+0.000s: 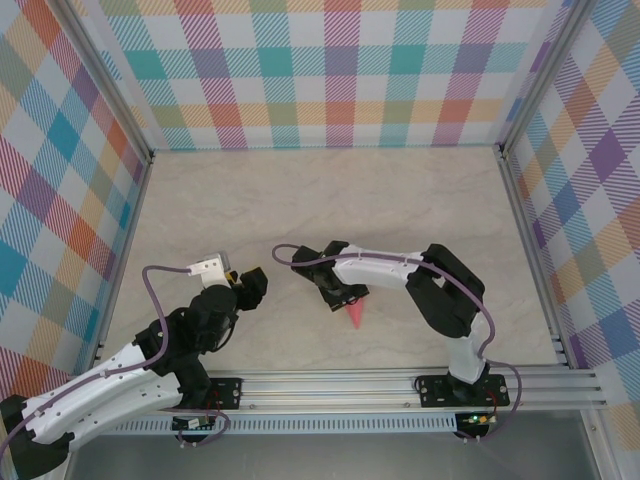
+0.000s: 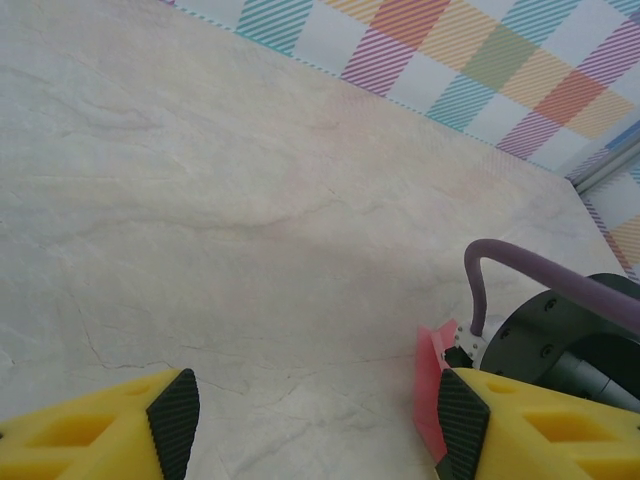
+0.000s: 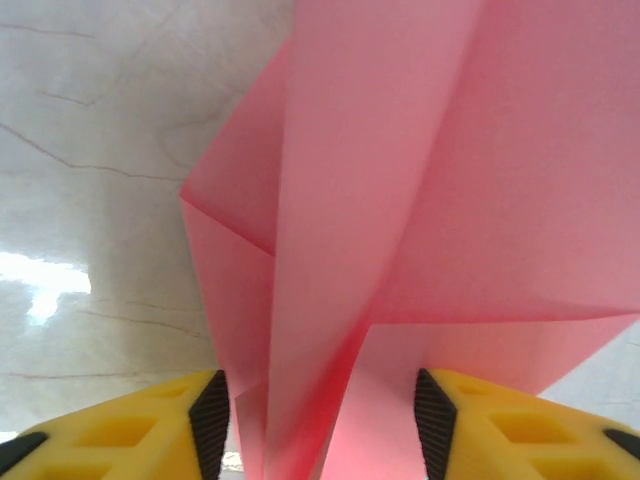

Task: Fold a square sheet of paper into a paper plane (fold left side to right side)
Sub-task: Pick up the paper plane at the center of the table.

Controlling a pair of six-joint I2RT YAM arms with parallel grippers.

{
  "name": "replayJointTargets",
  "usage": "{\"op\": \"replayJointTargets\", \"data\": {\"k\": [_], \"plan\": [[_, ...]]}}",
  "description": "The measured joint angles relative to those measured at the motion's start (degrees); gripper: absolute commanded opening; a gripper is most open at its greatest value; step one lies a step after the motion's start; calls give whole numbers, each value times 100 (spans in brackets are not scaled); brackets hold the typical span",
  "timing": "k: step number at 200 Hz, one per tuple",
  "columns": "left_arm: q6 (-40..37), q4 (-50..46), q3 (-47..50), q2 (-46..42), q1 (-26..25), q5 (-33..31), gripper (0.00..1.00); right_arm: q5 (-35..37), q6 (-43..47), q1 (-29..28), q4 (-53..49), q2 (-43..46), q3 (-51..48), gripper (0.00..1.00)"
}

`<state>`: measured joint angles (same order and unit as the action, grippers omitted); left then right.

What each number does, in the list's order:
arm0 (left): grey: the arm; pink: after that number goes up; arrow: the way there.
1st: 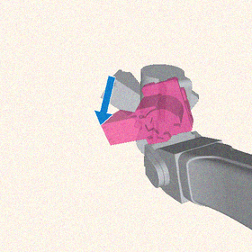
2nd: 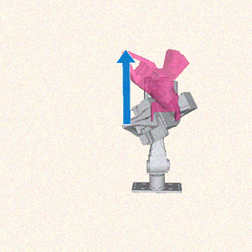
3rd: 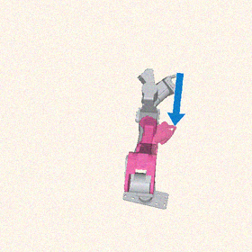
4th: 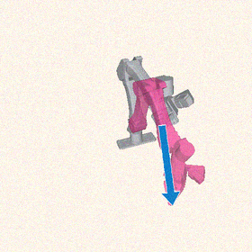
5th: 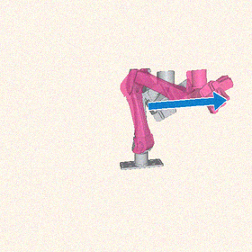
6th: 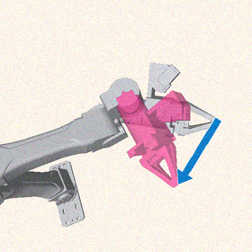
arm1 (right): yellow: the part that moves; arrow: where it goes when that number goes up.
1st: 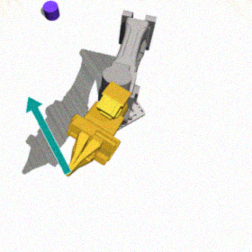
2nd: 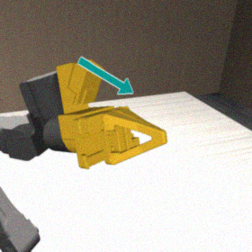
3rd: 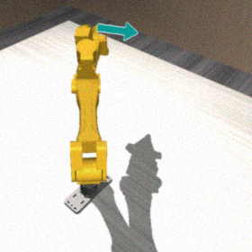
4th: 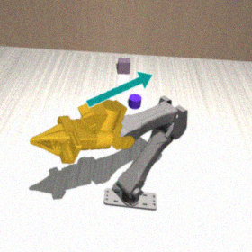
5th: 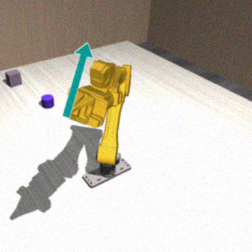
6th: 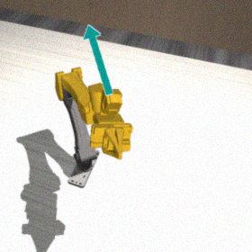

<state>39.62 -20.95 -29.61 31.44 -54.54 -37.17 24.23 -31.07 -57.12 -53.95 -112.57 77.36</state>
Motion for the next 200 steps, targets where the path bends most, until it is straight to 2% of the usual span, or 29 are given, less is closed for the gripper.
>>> {"op": "replayJointTargets", "data": {"k": [41, 53, 82, 113, 142, 164, 200], "plan": [[0, 0, 0, 35, 0, 0, 67, 129, -24, 0, -28, 90, -42, 8], [0, 0, 0, 59, 0, 2, 67, 166, -2, 9, 42, 282, -170, 3], [-2, 2, 0, 107, -2, 2, 67, -142, 26, 214, 391, 1196, -769, 4], [-2, 4, 0, 170, 0, 13, 67, -883, 42, 861, 1012, 1998, -1445, 6], [-2, 7, 0, 262, 0, 24, 67, -1375, 42, 1287, 1478, 1928, -1845, 10], [-2, 7, 0, 308, -2, 52, 67, -1532, 24, 1353, 1582, 1764, -1930, 15], [-4, 9, 0, 350, 0, 68, 67, -1556, 24, 1360, 1657, 1517, -1930, 18]]}}
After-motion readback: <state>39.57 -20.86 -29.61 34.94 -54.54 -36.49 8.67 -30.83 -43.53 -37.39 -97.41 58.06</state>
